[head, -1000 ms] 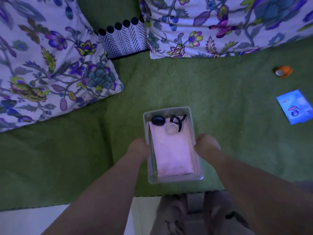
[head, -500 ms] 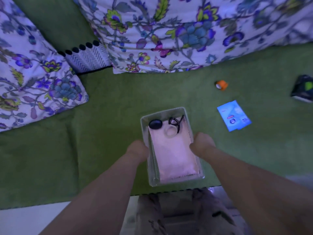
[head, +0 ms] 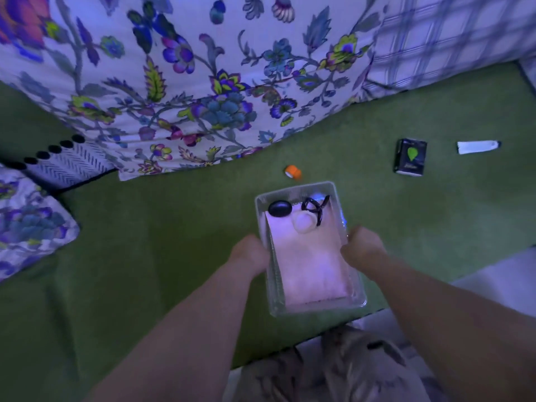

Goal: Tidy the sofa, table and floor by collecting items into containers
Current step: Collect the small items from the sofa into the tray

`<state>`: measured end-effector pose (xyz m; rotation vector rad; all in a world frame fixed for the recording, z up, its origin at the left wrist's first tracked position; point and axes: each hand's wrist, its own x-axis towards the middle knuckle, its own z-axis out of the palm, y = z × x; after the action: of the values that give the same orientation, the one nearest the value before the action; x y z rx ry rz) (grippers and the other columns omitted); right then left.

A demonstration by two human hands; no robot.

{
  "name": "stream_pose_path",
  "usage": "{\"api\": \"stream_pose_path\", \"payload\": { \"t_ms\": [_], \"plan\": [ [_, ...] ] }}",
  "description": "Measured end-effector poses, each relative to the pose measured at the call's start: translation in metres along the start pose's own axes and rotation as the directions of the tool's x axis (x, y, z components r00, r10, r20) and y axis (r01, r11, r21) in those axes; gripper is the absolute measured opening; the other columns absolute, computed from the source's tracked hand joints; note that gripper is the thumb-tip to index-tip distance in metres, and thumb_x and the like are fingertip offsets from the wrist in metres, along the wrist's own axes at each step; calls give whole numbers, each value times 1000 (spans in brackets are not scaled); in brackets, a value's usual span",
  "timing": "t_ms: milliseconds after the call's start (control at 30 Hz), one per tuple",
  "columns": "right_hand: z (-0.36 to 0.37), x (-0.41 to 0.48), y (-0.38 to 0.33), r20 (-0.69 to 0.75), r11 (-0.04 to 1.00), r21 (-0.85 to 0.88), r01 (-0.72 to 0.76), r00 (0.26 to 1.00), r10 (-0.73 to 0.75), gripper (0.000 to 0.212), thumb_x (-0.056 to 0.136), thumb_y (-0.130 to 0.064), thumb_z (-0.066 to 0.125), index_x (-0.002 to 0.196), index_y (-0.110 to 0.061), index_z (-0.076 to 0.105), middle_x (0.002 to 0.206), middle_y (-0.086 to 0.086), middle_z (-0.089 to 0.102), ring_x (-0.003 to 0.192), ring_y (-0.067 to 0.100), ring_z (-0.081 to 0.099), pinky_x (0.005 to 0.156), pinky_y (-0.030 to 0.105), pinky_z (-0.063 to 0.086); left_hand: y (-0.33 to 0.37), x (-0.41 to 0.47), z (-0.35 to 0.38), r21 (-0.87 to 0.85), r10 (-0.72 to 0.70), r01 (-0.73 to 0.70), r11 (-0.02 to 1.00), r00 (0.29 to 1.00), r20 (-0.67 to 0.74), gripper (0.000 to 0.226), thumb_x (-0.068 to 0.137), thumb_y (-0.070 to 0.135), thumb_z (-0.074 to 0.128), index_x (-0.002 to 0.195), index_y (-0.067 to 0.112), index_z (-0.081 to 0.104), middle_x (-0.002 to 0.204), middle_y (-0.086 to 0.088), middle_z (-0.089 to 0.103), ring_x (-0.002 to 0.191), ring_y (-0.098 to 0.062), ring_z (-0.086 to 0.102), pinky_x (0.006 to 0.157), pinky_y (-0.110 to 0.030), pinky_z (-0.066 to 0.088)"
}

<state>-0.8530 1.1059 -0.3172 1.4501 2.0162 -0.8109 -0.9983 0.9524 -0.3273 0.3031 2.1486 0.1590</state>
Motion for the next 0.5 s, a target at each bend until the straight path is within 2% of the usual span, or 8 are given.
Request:
{"api": "stream_pose_path", "payload": {
  "t_ms": [167,333,500],
  "plan": [
    [-34,38,38,19,999,8,37,999,-37,23,82,-1,49,103,3,59,111,22,63,106,34,60,78,29,47,55,7,24,12,-36,36,999,999,-6,23,87,13,54,102,5,69,107,-13,70,100,-29,66,81,-31,51],
    [-72,84,73,35,994,7,109,993,-109,25,81,-1,49,104,2,56,110,22,63,104,35,60,74,28,45,109,16,52,-45,-90,89,995,996,-28,25,89,18,55,103,3,68,109,-13,70,103,-29,66,87,-33,52],
    [-107,138,101,2,991,1,132,991,-132,25,82,1,47,107,2,53,111,23,61,107,36,58,79,32,46,173,38,84,-185,-133,117,976,988,-80,32,91,12,50,122,6,53,124,-14,60,113,-31,59,93,-33,48]
  ]
}}
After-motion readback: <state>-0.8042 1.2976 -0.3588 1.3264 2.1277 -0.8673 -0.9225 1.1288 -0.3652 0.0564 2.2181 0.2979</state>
